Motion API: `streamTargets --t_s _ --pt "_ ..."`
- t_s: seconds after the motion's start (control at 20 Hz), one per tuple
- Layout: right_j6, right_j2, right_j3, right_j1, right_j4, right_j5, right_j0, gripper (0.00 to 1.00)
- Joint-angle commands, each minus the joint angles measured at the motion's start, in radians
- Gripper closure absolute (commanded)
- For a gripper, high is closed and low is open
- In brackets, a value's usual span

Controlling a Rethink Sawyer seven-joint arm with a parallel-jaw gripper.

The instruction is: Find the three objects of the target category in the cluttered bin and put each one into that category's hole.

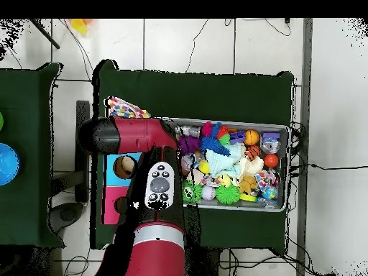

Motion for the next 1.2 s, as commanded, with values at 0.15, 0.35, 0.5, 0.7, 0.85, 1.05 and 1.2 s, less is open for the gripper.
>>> streamTargets --t_s 0.15,0.35,0.5,0.7,0.85,1.05,1.2 --pt "0.133 0.038 0.069 -0.025 0.036 0.076 -0.035 1.00" --pt "0.139 0.032 0.079 -0.039 0.038 0.080 -0.028 1.00" --pt "0.148 0.032 0.093 -0.052 0.044 0.079 -0.026 1.00" --pt "0.162 0.023 0.117 -0.089 0.055 0.101 -0.016 1.00" --pt "0.163 0.013 0.117 -0.119 0.058 0.142 -0.011 1.00" --pt "0.167 0.007 0.103 -0.127 0.058 0.164 -0.009 1.00" --pt "0.180 0.001 0.117 -0.143 0.062 0.170 -0.003 1.00"
